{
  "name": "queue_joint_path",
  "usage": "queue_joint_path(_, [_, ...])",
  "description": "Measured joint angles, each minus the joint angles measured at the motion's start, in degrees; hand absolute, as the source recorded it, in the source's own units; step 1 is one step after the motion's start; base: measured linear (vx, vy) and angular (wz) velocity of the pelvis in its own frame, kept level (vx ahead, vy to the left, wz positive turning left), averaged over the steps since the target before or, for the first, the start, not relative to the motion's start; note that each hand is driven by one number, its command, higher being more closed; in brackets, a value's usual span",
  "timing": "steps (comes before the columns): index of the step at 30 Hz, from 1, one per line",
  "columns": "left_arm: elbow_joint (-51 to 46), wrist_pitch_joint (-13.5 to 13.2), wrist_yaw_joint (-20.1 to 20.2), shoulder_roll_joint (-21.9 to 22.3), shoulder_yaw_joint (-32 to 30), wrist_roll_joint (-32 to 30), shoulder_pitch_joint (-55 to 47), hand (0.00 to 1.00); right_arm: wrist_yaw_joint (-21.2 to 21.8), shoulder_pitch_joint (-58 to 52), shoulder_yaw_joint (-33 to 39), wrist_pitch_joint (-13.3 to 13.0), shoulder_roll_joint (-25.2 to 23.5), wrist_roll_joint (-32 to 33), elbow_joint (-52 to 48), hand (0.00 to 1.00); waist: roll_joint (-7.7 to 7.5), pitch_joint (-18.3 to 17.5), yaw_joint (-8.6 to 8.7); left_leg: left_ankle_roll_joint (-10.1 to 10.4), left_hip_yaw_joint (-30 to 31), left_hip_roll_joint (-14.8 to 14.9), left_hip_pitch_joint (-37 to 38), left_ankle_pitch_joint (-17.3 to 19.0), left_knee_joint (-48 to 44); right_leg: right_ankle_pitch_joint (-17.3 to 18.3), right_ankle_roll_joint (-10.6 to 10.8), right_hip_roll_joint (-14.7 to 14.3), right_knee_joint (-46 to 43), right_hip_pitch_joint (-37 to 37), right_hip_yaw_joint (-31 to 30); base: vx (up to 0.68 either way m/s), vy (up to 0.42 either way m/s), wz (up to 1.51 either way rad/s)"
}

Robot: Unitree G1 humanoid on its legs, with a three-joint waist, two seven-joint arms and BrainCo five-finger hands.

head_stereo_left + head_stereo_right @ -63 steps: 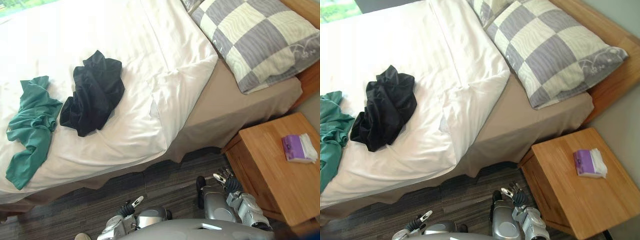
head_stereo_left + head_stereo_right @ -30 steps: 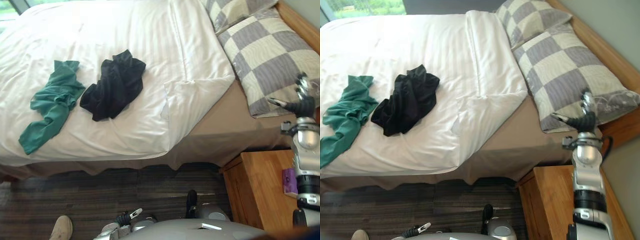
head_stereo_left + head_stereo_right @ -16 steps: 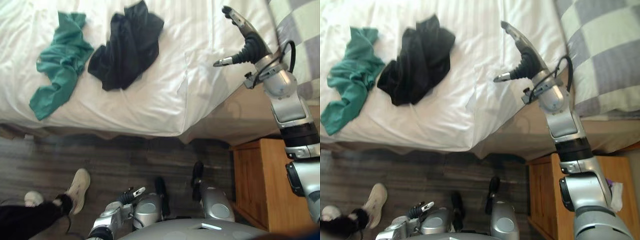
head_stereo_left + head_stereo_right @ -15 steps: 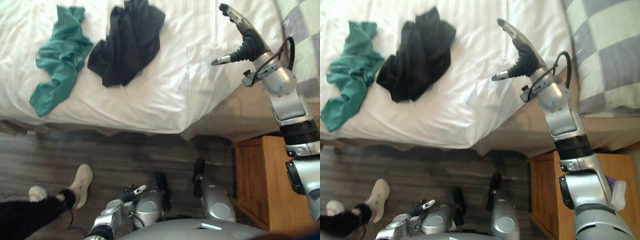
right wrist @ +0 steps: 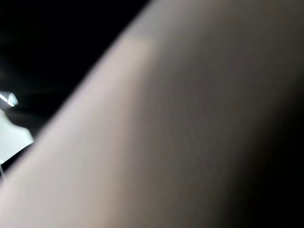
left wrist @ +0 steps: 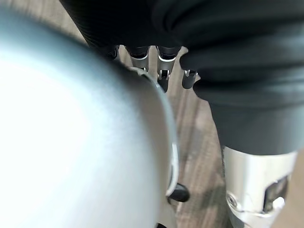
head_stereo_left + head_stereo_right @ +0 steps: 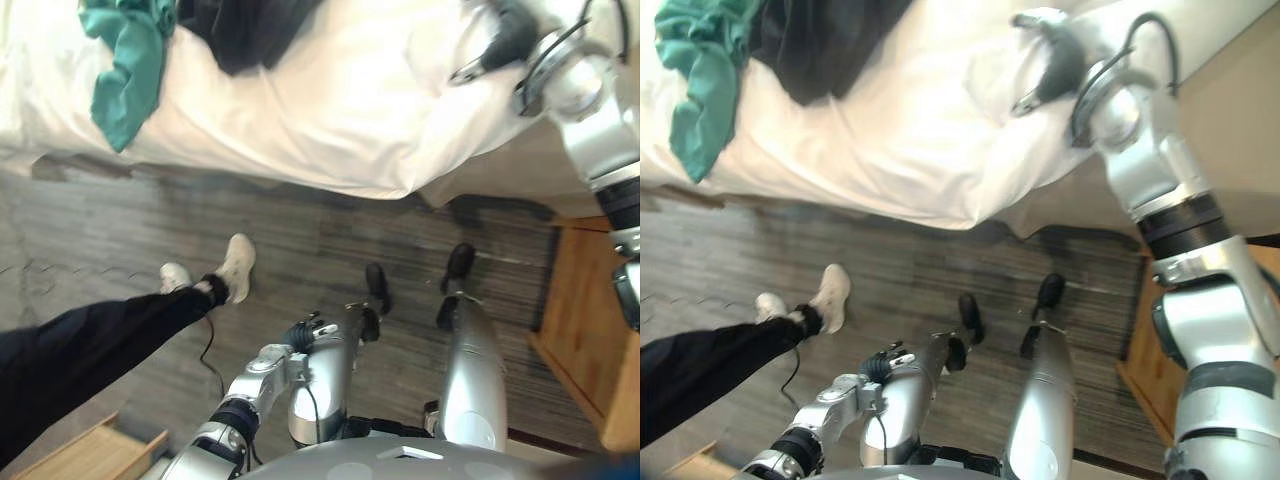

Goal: Tidy the bed and pick cloth on bed and put in laundry

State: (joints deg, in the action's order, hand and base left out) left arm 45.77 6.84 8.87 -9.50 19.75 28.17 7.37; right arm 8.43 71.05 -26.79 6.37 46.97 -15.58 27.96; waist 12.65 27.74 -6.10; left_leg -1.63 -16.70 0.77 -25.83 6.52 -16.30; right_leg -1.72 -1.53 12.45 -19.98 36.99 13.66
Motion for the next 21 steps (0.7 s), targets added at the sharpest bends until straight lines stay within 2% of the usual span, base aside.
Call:
queue_joint_path(3, [-1.4,-0.1,0.1,-0.2,0.6,0.0,-0.7,0.0,-1.4,2.2,-0.8,-2.3,1.4,2.7,6.0,1.0,0.43,-0.3,-0.82,-0.2,0.0,-0.2,0.7,-0.3,0.3,0.1,0.0,0.5,-0.3,-0.6,0.3,0.0,-0.007,0.07])
queue_joint_path(8, [-4.5,0.2,0.4,-1.3,0.6,0.0,-3.4,0.0,-3.9,-0.8,3.0,-7.2,1.3,7.9,10.2,1.0,0.43,-0.3,0.19,-0.5,-0.1,-0.8,3.9,-1.0,2.4,-0.9,0.6,0.4,2.4,-4.2,0.5,0.04,0.014,-0.02])
queue_joint_path(10, [-5.6,0.5,0.9,-2.1,0.5,0.0,-5.1,0.0,-4.3,-5.9,7.7,-8.5,1.1,10.7,10.2,1.0,0.42,-0.3,0.69,-0.5,-0.4,-0.8,7.5,-1.0,3.8,-1.7,1.2,-0.2,4.7,-8.2,0.4,0.12,0.043,-0.18])
queue_joint_path(12, [-6.8,0.7,1.2,-2.7,-0.1,-0.1,-6.8,0.0,-4.9,-9.9,13.3,-9.4,-0.2,13.3,10.0,1.0,0.37,-0.3,1.98,-0.6,-0.9,-0.8,10.2,-0.7,4.7,-2.4,1.6,-0.6,7.0,-11.3,0.5,0.1,0.063,-0.16])
queue_joint_path(14, [-6.8,1.1,1.3,-2.6,-1.5,-0.2,-8.3,0.0,-6.3,-15.6,21.3,-11.1,-3.5,17.0,8.6,1.0,0.16,-0.1,3.42,-0.7,-2.0,-0.9,13.4,-0.4,6.2,-3.8,2.4,-1.3,10.0,-14.8,-0.4,0.1,0.067,-0.28])
queue_joint_path(15, [-6.8,1.2,1.5,-2.5,-1.9,-0.3,-8.6,0.0,-6.7,-17.2,22.9,-11.4,-4.4,17.9,7.9,1.0,0.08,-0.1,3.79,-0.7,-2.3,-0.9,14.2,-0.3,6.3,-4.0,2.5,-1.4,10.7,-15.6,-0.5,0.1,0.062,-0.33])
queue_joint_path(16, [-6.8,1.2,1.9,-2.6,-2.6,-0.8,-9.0,0.0,-7.4,-20.6,26.1,-11.8,-6.0,19.1,6.2,0.0,-0.09,0.0,4.29,-0.5,-2.9,-0.9,15.7,0.0,6.8,-4.5,2.8,-1.8,11.9,-17.2,-1.0,0.1,0.068,-0.31])
queue_joint_path(18, [-6.7,1.0,2.3,-2.5,-3.7,-2.0,-10.0,0.0,-8.8,-25.5,30.4,-12.0,-9.3,21.1,3.8,0.0,-0.37,0.2,5.29,-0.5,-3.6,-0.8,18.3,0.3,7.8,-4.9,3.1,-2.3,13.5,-19.6,-1.6,0.08,0.053,-0.29])
queue_joint_path(21, [-5.2,-0.6,2.5,-2.0,-5.3,-4.6,-11.2,0.0,-10.3,-33.2,35.6,-12.9,-14.9,24.5,1.6,0.0,-1.68,-0.5,6.19,0.0,-4.9,-0.5,22.0,0.9,9.2,-5.4,3.4,-3.3,15.6,-22.9,-2.7,0.07,0.021,-0.3])
